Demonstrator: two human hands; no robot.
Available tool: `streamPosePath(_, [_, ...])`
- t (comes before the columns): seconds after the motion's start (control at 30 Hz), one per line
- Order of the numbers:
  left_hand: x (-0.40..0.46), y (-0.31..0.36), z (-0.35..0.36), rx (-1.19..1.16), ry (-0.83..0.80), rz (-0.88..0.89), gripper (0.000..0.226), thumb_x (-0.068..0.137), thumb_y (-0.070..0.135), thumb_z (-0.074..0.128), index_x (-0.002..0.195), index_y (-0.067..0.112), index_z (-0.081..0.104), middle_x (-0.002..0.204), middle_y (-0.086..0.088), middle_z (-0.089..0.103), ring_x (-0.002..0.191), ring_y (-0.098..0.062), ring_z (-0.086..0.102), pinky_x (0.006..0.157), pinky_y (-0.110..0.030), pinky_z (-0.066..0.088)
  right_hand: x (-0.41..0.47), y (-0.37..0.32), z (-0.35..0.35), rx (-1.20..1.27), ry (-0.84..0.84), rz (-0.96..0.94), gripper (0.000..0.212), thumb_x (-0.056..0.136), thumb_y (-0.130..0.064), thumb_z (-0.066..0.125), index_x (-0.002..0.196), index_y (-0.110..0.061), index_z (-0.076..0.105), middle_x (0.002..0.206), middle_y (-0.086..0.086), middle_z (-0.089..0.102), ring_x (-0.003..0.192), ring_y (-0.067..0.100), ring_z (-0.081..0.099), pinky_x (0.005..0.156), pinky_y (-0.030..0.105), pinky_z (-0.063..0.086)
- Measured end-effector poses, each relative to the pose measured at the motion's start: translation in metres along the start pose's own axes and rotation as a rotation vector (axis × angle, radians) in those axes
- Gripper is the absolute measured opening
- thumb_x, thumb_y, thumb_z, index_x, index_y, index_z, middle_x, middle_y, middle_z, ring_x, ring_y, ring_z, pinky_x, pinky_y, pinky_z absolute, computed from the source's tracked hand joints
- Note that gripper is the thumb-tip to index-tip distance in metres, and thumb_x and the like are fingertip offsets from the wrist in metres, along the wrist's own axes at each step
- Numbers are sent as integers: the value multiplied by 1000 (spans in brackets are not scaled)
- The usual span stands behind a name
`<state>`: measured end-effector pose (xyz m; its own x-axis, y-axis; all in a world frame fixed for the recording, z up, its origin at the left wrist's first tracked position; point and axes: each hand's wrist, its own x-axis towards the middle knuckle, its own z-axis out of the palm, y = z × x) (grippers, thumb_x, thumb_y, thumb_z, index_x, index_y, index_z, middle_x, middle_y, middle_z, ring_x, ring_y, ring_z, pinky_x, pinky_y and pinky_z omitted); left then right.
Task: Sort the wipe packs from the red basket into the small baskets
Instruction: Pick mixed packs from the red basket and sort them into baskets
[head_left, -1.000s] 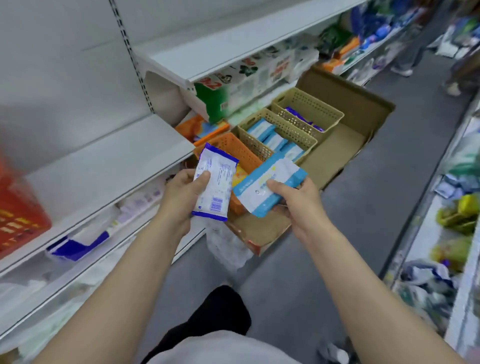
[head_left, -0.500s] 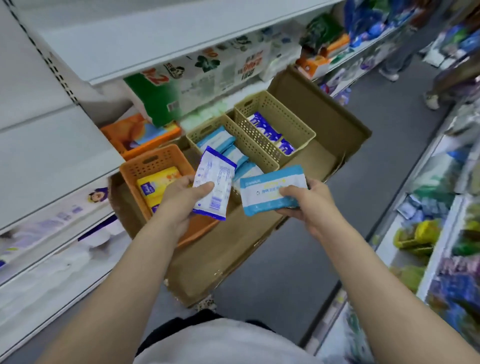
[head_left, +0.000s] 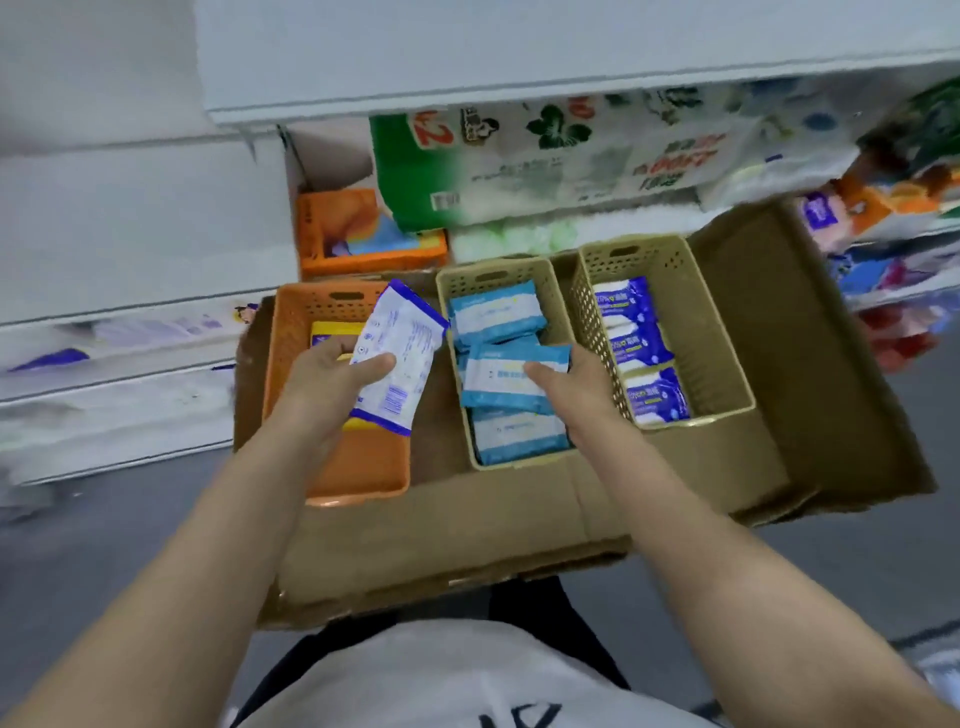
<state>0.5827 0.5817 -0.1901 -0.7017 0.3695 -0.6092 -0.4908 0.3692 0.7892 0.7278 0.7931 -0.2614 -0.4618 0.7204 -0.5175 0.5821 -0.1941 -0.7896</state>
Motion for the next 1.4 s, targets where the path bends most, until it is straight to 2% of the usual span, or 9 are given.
streamPosePath(0.13, [-13,-11,17,-145,135,-75,33,84,15,75,114,19,64,100,-2,76,81,-19,75,58,-31,58,58,3,8,-257,-118,-31,29,85,-32,73,109,-21,62,107,-3,68,103,22,65,81,28,50])
streamPosePath(0.47, [-3,-28,50,-29,240,-16,34,79,6,77,109,16,64,100,-3,72,83,-18,72,63,-29,55,83,-5,13,-1012,-111,-458,58,91,-29,66,137,-12,36,121,12,57,108,30,58,76,38,50])
streamPosePath(0.57, [10,-21,56,251,223,164,23,77,6,77,84,23,62,82,6,67,73,-11,63,60,-23,45,68,-35,12,-664,-93,-447,43,93,-41,63,127,-18,50,124,8,59,113,22,57,92,35,49])
streamPosePath(0.67, [21,-12,66,382,120,387,28,75,1,76,77,25,62,87,8,68,90,-12,60,76,-33,47,53,-76,10,-83,-502,242,46,89,-61,58,111,-21,63,109,8,72,99,23,70,87,37,57])
streamPosePath(0.73, [27,-8,73,460,86,535,28,74,-3,76,78,22,65,101,5,68,110,-21,56,93,-40,44,48,-82,5,-56,-781,363,50,85,-49,69,119,-12,64,113,13,72,108,29,68,93,41,55])
streamPosePath(0.87, [39,-10,73,304,18,416,26,90,-2,61,98,21,71,139,2,53,133,-15,43,102,-31,42,50,-73,-2,52,-664,239,37,78,-14,80,111,-9,65,109,12,74,99,22,71,89,36,57])
streamPosePath(1.0, [44,-4,80,-215,-14,128,24,95,11,60,118,19,62,108,1,71,103,-16,68,77,-27,57,52,-61,-11,33,-514,148,36,73,-19,85,104,-12,66,95,3,77,86,17,74,72,29,60])
streamPosePath(1.17, [54,0,98,-53,32,102,28,86,13,74,108,15,57,102,-2,72,81,-8,72,64,-21,58,46,-52,-25,11,-499,126,40,72,-22,87,104,-12,64,93,3,77,86,17,75,66,26,58])
streamPosePath(1.4, [56,1,136,32,-18,63,26,81,16,78,95,19,57,101,-2,73,89,-16,73,69,-31,59,56,-56,-61,-215,-539,-7,23,81,-21,81,101,-18,71,96,1,77,87,15,74,80,32,60])
